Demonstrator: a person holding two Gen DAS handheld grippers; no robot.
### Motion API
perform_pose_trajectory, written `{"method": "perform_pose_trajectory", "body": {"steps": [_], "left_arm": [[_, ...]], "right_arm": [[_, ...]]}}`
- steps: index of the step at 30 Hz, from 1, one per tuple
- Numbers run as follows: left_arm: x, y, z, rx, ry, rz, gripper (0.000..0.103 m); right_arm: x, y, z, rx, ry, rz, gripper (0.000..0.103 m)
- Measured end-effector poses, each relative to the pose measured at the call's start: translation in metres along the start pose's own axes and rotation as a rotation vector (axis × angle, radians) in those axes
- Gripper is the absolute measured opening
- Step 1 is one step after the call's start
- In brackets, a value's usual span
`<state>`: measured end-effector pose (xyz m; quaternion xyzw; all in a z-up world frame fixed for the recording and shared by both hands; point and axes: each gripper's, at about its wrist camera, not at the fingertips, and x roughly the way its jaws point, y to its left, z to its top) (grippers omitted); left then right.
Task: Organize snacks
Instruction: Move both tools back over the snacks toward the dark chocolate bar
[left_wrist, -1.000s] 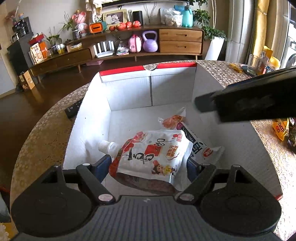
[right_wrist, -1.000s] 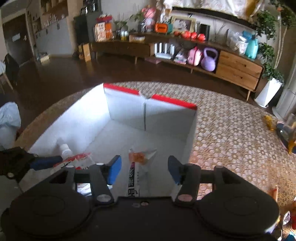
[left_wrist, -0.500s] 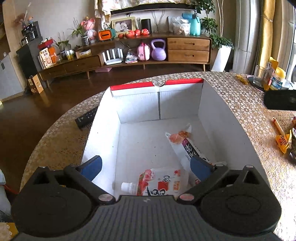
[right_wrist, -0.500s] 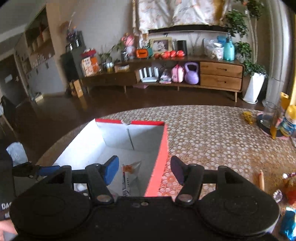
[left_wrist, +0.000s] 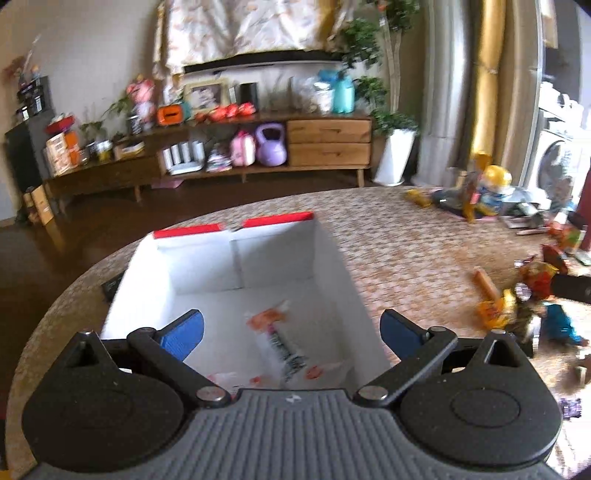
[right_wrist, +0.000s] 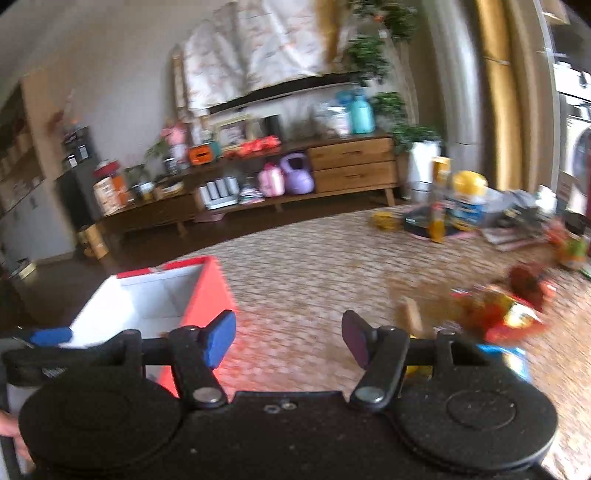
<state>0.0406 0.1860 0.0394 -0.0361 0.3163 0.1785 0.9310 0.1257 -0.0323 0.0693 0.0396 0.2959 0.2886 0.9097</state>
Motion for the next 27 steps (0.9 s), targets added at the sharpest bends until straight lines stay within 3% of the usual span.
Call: {"method": "perform_pose_trajectory", "body": {"steps": [13,27], "left_arm": [[-0.004,-0.078,0.007,0.132,-0.058,-0.175,0.103],[0.022,-0.162,-0.003,0.266,-0.051,-0.344,0.103]], "right_arm": [[-0.027,-0.065,-0.034,0.086,-0.010,-0.156,0.068],[-0.040,-0.119,-0.062,0.160,0.000,-0.292,0.074]]}}
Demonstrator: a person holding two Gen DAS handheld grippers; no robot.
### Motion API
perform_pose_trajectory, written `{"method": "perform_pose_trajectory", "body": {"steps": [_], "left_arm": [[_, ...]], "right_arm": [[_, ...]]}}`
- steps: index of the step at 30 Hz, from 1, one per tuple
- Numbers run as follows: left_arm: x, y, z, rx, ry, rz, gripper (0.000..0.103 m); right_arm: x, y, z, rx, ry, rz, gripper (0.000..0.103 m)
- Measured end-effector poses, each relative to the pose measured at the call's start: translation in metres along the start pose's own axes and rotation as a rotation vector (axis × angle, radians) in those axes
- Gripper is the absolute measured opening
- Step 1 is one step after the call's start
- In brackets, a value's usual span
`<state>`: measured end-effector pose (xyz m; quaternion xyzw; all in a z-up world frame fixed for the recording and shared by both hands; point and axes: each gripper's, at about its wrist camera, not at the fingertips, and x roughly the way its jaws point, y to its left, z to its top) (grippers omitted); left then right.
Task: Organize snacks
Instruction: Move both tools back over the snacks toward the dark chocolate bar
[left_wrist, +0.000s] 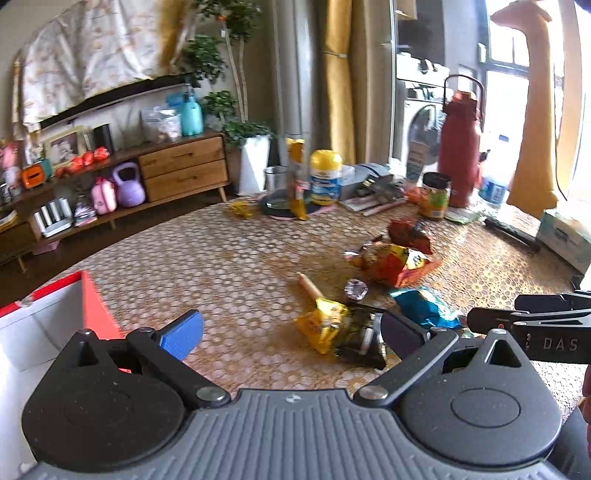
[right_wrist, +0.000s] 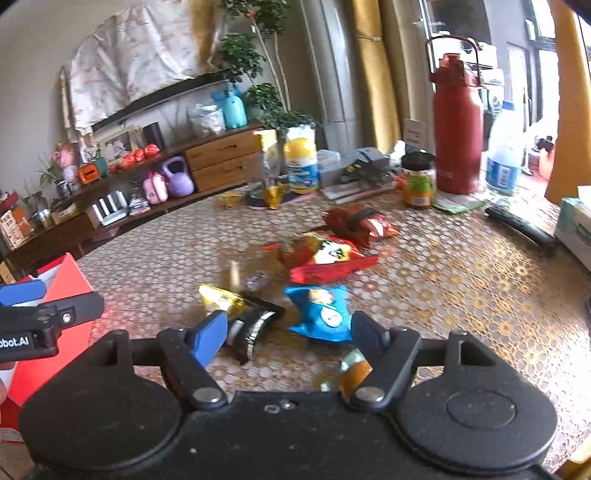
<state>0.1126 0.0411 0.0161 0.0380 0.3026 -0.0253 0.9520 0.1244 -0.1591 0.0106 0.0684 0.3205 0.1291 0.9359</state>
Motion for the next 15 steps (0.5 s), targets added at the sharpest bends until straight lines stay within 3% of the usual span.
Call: {"method": "perform_pose_trajectory", "body": {"steps": [15], "left_arm": [[0.058,-0.027,-0.014,0.027,0.073,-0.081,0.103]], "right_arm": [[0.018,-0.035,-0.019,0.030,0.046,-0.080,0.078]]}}
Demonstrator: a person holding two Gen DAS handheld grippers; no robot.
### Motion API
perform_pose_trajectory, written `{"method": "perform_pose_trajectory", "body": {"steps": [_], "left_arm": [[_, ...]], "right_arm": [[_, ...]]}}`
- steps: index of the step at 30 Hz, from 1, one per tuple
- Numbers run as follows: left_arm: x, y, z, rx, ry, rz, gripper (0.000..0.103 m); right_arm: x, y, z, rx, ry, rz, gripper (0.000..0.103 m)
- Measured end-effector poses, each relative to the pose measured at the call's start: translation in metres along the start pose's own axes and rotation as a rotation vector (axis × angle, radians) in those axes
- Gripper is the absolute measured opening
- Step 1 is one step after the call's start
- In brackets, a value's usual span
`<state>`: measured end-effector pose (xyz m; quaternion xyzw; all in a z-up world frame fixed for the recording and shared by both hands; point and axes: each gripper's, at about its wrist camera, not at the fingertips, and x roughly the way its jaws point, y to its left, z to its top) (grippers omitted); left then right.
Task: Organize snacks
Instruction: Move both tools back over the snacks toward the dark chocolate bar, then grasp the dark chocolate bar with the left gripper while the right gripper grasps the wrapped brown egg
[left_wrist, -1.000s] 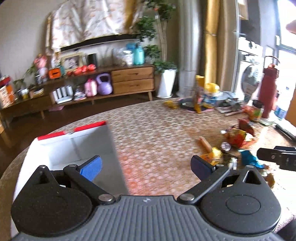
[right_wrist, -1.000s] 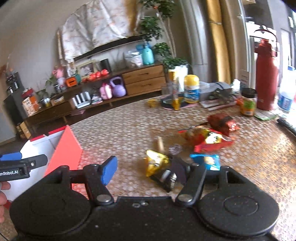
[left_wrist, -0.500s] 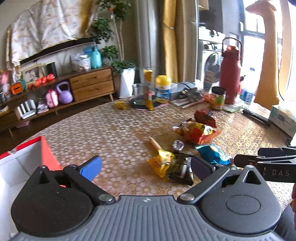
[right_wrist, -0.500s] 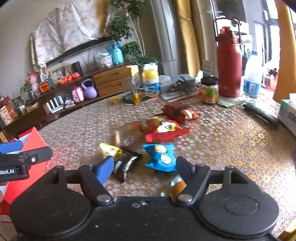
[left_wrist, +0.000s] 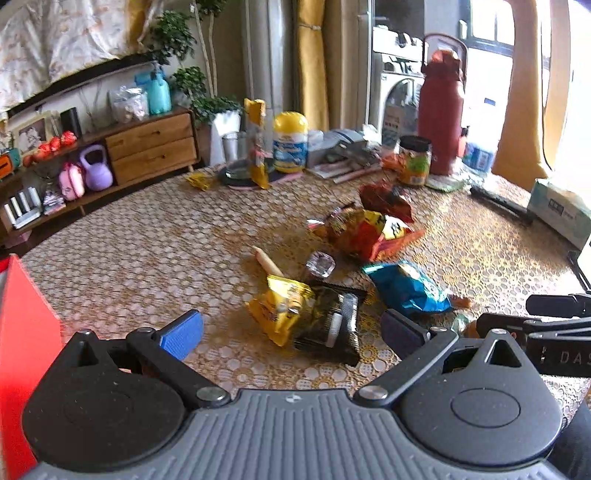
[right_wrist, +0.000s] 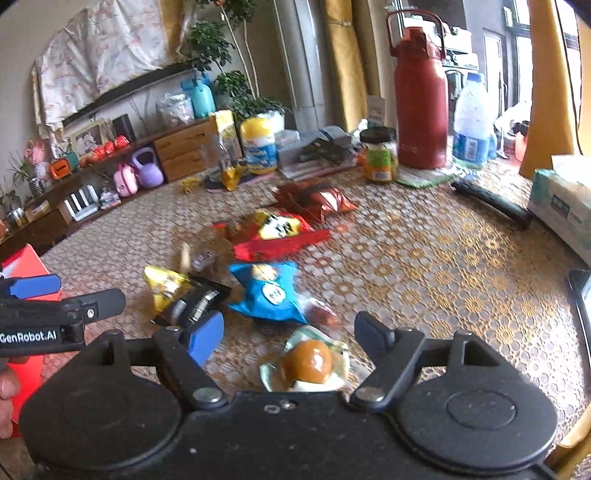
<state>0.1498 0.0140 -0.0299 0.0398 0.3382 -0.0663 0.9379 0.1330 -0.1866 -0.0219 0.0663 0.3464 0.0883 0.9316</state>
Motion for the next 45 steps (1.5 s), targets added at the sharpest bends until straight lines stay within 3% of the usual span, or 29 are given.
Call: {"method": "perform_pose_trajectory", "body": {"steps": [13,29,34,38,45], "left_arm": [[0.046,-0.018,-0.005,0.048,0.056,-0.026,0.103],[0.067,-0.035,-0.010,0.082,0.059,-0.029,0.101],[0.073,-0.039,-0.011,0.107,0.080,-0.034,0.079],[0.076,-0.041,-0.012,0.121,0.072,-0.025,0.073],[0.075,-0.043,-0.011,0.142,0.065,-0.039,0.045]], "right_arm": [[0.028,-0.012,-0.021,0.017,0.060,-0.027,0.078],[0.031,-0.014,-0.026,0.031,0.027,0.001,0.080],[0.031,-0.015,-0.028,0.037,0.025,0.008,0.080],[0.031,-0.016,-0.029,0.043,0.022,0.013,0.080],[0.033,-0.017,-0.030,0.049,0.025,0.018,0.081]]}}
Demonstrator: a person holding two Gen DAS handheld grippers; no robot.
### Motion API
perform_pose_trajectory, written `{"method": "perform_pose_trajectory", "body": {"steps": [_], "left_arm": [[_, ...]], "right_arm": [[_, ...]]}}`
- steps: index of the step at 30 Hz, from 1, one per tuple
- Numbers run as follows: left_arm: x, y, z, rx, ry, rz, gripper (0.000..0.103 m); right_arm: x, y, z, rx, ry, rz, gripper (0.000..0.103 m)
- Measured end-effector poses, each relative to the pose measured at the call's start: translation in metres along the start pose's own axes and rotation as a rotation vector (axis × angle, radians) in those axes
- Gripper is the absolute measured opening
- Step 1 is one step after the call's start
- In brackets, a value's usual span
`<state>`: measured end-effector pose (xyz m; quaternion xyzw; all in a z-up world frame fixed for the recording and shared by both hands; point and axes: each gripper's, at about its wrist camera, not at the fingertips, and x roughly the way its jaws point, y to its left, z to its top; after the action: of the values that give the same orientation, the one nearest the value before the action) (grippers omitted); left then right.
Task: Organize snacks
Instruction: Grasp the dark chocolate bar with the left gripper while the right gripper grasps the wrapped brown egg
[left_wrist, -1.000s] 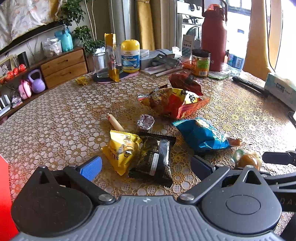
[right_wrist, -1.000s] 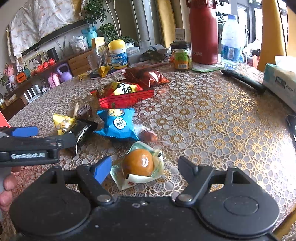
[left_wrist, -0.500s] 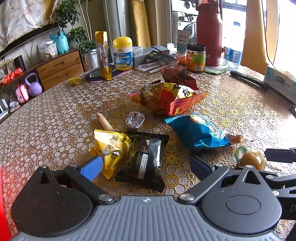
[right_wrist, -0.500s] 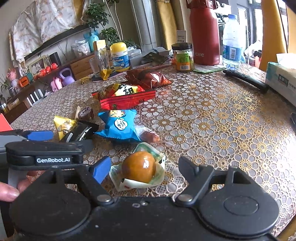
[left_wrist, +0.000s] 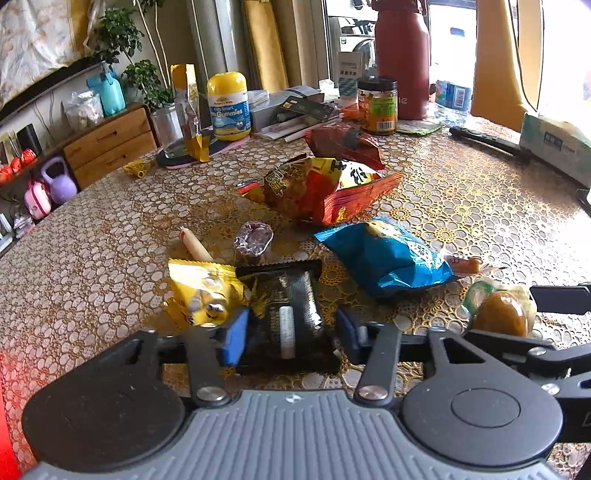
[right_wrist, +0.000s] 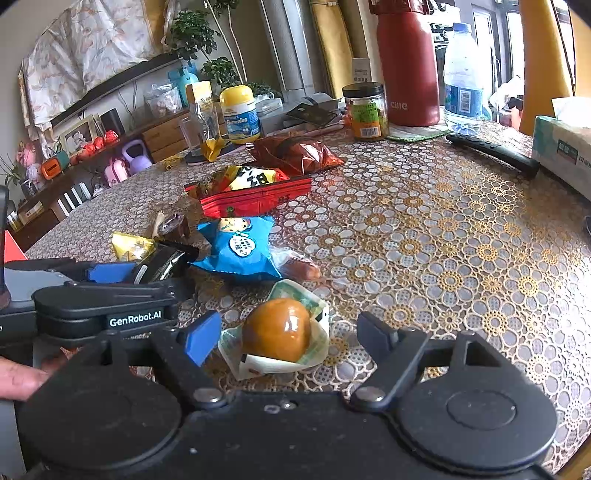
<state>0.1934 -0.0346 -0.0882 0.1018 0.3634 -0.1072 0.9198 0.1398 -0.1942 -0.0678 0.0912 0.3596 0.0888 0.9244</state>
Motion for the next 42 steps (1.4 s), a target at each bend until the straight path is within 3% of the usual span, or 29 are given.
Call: {"method": "perform_pose_trajectory", "body": {"steps": [13,19,21,26,42], "left_arm": [[-0.013,0.005,-0.004,-0.040,-0.019,0.009,0.038],[-0.027,0.012,-0.005,-0.064,-0.035,0.012,0.038],[-0.032,0.013,-0.006,-0.073,-0.040,0.016,0.038],[-0.049,0.019,-0.009,-0.103,-0.054,0.021,0.038],[-0.118,0.045,-0.018,-0.187,-0.124,0.088,0.038]], "right_arm": [[0.005,0.010,-0.005,-0.051,-0.014,-0.021,0.084],[0.005,0.014,-0.007,-0.086,-0.029,-0.071,0.070],[0.005,0.015,-0.008,-0.097,-0.036,-0.074,0.059],[0.000,0.015,-0.010,-0.110,-0.066,-0.079,0.052],[-0.035,0.034,-0.004,-0.128,-0.134,-0.029,0.048]]}}
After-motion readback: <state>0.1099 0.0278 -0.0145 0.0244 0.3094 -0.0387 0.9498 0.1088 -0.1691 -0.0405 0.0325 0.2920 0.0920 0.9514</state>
